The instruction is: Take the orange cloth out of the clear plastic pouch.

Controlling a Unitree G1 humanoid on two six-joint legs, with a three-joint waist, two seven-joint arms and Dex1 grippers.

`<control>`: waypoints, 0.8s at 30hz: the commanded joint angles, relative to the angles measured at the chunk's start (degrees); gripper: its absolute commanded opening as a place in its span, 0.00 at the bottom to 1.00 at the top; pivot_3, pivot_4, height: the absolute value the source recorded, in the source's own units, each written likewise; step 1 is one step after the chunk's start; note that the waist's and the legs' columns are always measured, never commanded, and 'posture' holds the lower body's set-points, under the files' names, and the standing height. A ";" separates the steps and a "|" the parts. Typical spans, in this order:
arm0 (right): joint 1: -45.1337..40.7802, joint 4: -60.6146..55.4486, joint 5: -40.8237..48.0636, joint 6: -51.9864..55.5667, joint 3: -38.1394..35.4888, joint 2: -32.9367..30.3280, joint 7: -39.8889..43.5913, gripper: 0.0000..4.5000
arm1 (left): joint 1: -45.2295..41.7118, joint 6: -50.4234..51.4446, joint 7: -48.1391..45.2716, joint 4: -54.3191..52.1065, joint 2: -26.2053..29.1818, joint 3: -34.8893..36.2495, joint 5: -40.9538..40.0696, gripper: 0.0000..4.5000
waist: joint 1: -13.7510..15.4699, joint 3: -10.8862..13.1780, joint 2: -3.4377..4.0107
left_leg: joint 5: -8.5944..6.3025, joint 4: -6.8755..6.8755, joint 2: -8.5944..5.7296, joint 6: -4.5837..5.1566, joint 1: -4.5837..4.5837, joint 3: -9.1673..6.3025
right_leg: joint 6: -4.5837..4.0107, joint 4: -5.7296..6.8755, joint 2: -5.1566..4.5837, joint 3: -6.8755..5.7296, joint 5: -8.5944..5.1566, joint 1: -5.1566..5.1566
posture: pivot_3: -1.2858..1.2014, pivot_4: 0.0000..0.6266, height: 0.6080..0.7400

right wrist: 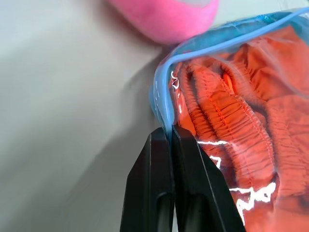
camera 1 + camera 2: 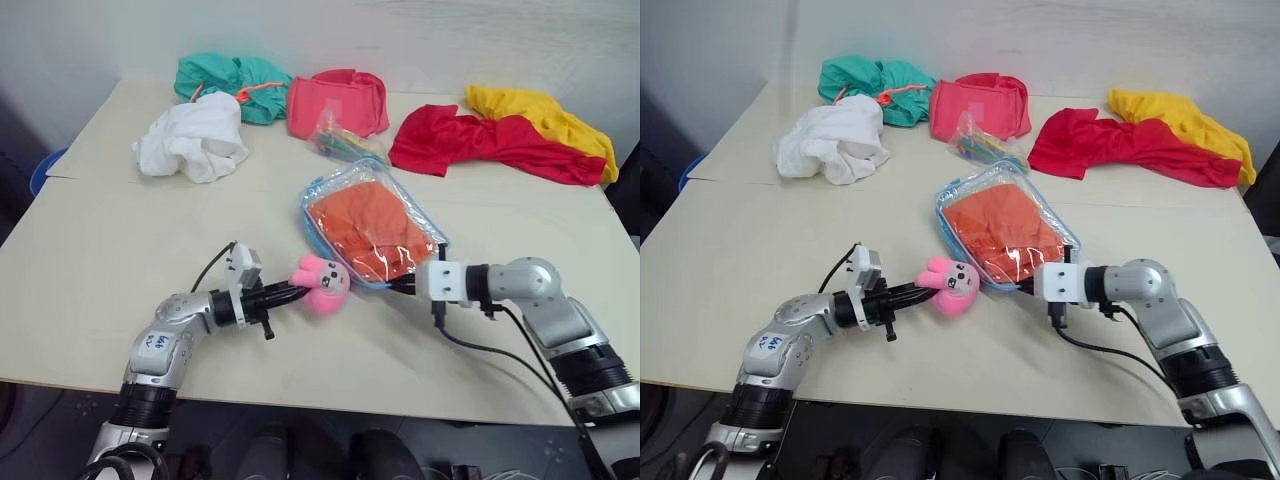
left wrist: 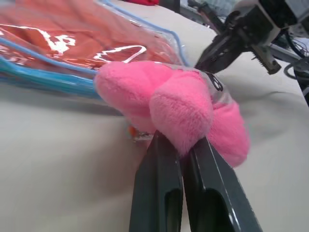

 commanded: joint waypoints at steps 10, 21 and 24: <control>3.33 8.17 16.99 -15.98 -5.40 -7.84 23.75 0.00 | -4.65 1.92 -5.45 6.37 9.22 8.03 -4.28 0.00 | -0.17 0.01 -0.02 | 0.00 0.00 0.03 0.00 0.02 -0.04 | 0.00 -0.02 0.01 -0.09 0.00 0.06 | 0.52 0.24 1.00; -3.06 20.82 19.67 -23.11 -2.24 -10.75 26.33 0.00 | 0.54 7.33 -7.87 5.62 16.66 13.31 -7.69 0.00 | -0.51 0.02 -0.01 | 0.00 0.00 0.07 0.00 0.02 -0.08 | 0.00 -0.04 -0.01 -0.08 0.00 0.05 | 0.52 0.24 1.00; -5.05 24.48 19.06 -25.10 -1.67 -10.03 26.33 0.00 | 1.85 7.00 -7.40 5.81 17.47 14.25 -7.36 0.00 | -0.52 0.02 0.00 | 0.00 0.01 0.07 0.00 0.02 -0.09 | 0.00 -0.04 -0.03 -0.08 0.00 0.06 | 0.52 0.24 1.00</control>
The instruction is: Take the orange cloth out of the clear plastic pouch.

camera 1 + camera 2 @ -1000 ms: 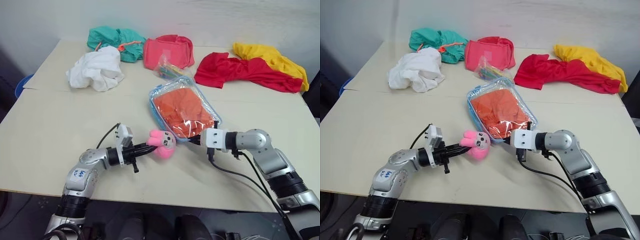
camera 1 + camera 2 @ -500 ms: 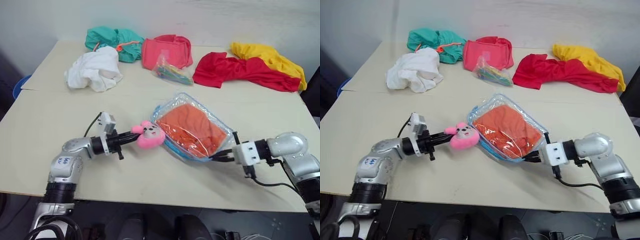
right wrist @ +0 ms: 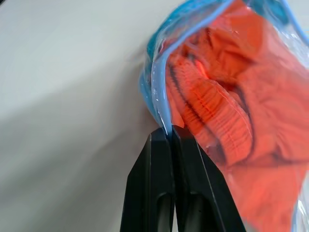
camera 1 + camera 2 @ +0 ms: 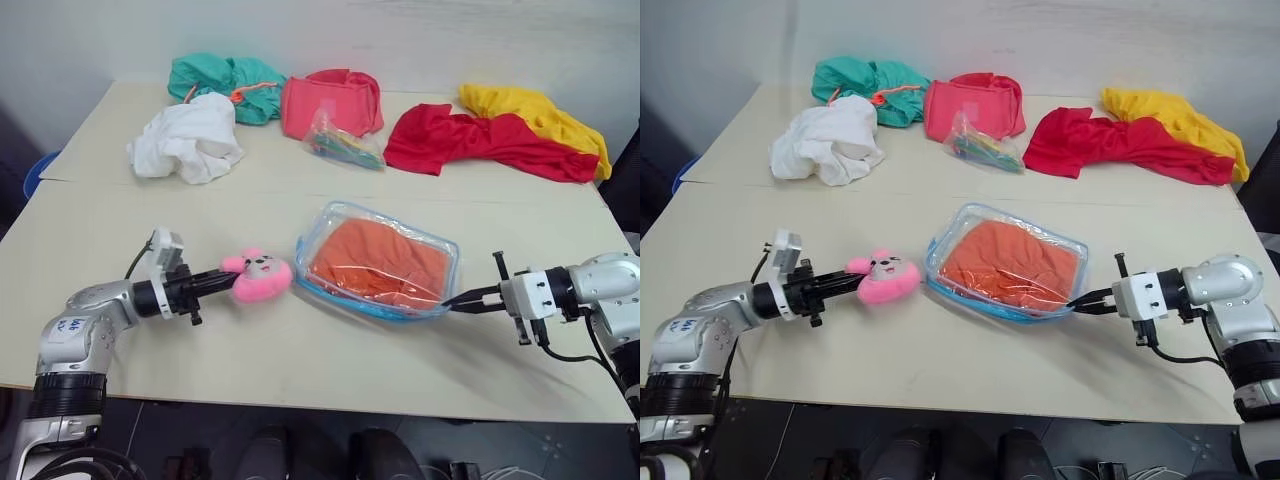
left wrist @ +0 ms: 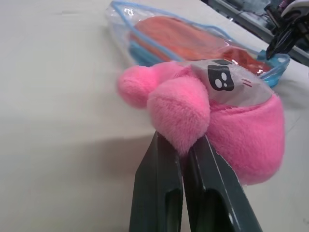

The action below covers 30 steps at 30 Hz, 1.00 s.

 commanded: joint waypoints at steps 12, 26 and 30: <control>5.72 -8.45 5.99 19.45 -8.15 1.86 -3.50 0.34 | 6.21 -5.88 3.41 -1.10 3.14 7.34 1.08 0.38 | 0.38 0.00 0.01 | 0.00 0.01 0.01 0.00 -0.02 -0.03 | 0.00 0.01 -0.02 -0.01 0.00 0.00 | 0.52 0.24 1.00; 31.12 -43.28 17.62 43.09 -27.84 -0.69 -14.10 1.00 | -8.74 -35.88 -12.57 3.11 8.14 -3.55 11.74 1.00 | 1.35 0.00 0.07 | -0.01 -0.03 -0.06 0.01 -0.03 -0.18 | 0.00 -0.18 -0.08 -0.26 0.01 0.18 | 0.52 0.24 1.00; 37.18 -51.37 14.05 41.11 -26.28 5.39 -19.23 1.00 | -17.67 -44.57 -13.79 5.19 0.47 -14.50 19.43 1.00 | 1.91 -0.01 0.10 | -0.01 -0.08 -0.11 0.01 -0.10 -0.10 | 0.01 -0.21 0.00 -0.36 0.01 0.12 | 0.52 0.24 1.00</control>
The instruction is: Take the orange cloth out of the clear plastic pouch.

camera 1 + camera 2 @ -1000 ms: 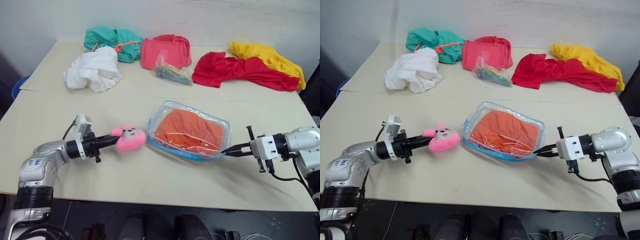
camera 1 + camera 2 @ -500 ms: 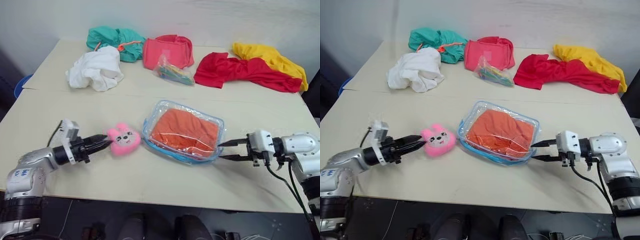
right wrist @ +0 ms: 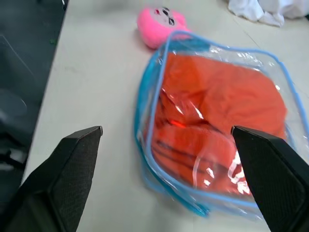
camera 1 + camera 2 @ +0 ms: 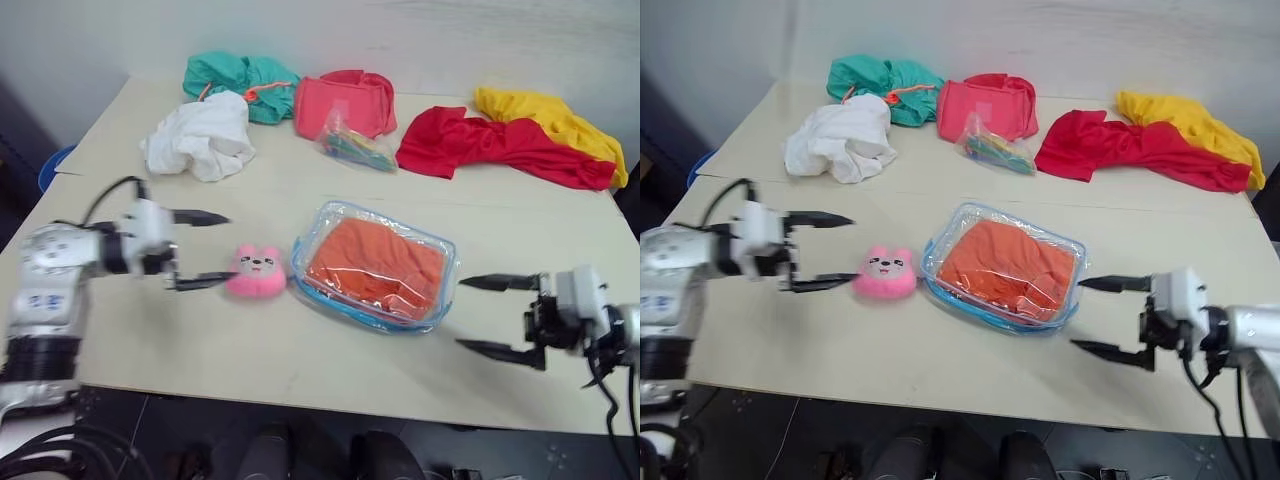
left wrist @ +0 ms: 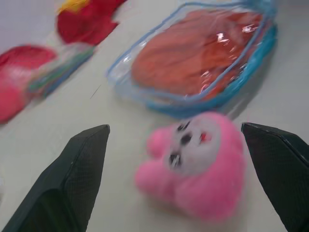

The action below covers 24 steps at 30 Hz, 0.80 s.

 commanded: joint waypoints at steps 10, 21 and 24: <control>12.41 -10.95 -5.15 -2.46 -3.27 6.45 -8.01 1.00 | -14.42 -23.30 -1.60 17.39 -12.39 -15.38 13.74 1.00 | -1.05 0.03 -0.05 | 0.02 0.05 0.05 0.02 0.10 0.27 | 0.16 0.18 0.12 -0.21 0.08 -0.09 | 0.52 0.24 1.00; 16.85 -12.08 -5.49 -2.88 -5.56 7.35 -9.17 1.00 | -17.60 -25.47 0.19 24.69 -17.11 -16.12 15.19 0.86 | -0.08 0.04 -0.07 | 0.02 0.15 -0.02 0.04 0.08 0.17 | 0.16 0.17 0.04 -0.25 0.09 -0.03 | 0.52 0.24 1.00; 17.39 -11.90 -5.96 -3.45 -5.44 7.58 -9.10 1.00 | -17.81 -25.35 -0.88 24.51 -17.06 -16.16 15.21 0.66 | -0.07 0.04 -0.07 | 0.02 0.14 -0.01 0.04 0.08 0.18 | 0.16 0.17 0.05 -0.26 0.08 -0.04 | 0.52 0.24 1.00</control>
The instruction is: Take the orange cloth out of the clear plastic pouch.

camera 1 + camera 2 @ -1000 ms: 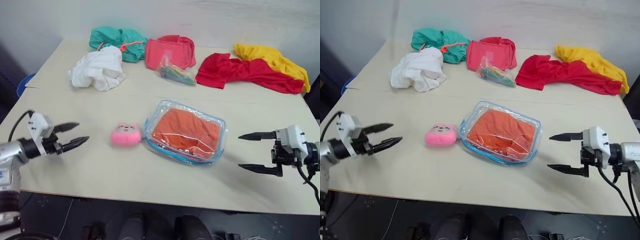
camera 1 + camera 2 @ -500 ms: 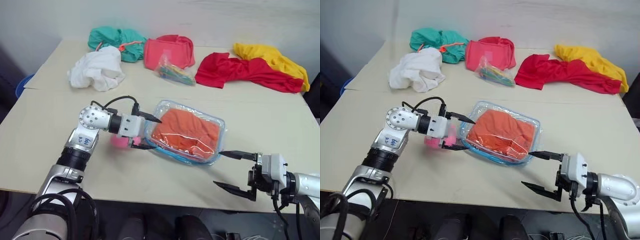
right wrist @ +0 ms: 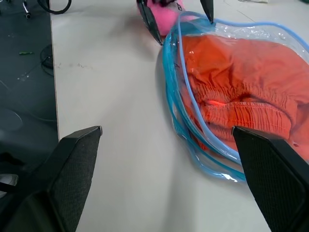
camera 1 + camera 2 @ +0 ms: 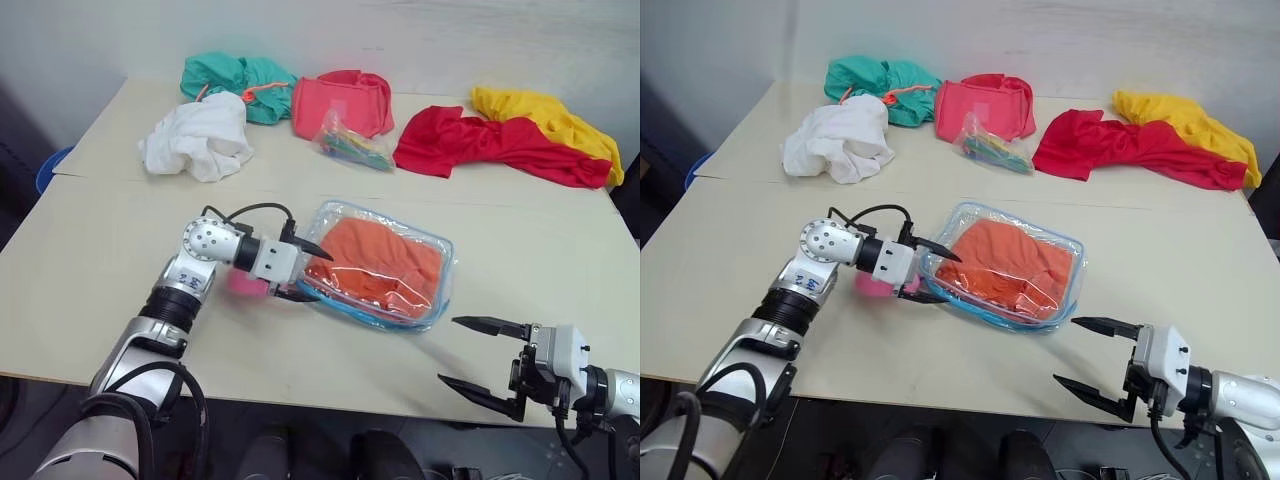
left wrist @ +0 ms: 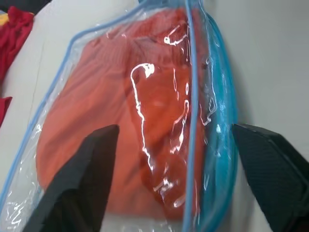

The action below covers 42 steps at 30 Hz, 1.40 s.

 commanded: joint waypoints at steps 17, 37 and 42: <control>-0.58 0.31 -0.99 -1.96 -0.60 0.57 0.79 1.00 | 0.28 2.06 -4.62 -5.96 2.88 1.99 -5.01 0.14 | 0.11 0.00 0.00 | 0.00 0.03 -0.01 0.00 0.00 -0.01 | 0.00 0.02 0.00 -0.05 0.00 0.01 | 0.52 0.24 1.00; -3.36 -3.83 4.62 2.62 2.00 8.97 -8.53 1.00 | 2.74 -10.08 2.31 -3.54 3.63 -2.88 2.85 0.34 | 0.11 -0.01 0.01 | 0.01 0.06 -0.01 0.00 0.03 -0.02 | 0.00 0.15 -0.01 -0.07 0.00 0.01 | 0.52 0.24 1.00; -3.21 -4.17 4.63 3.08 2.10 9.24 -8.49 1.00 | 2.90 -9.14 -0.36 -4.51 4.51 -3.18 1.06 0.34 | 0.10 -0.01 0.01 | 0.01 0.06 -0.01 0.00 0.02 -0.02 | 0.00 0.15 -0.02 -0.05 0.00 0.00 | 0.52 0.24 1.00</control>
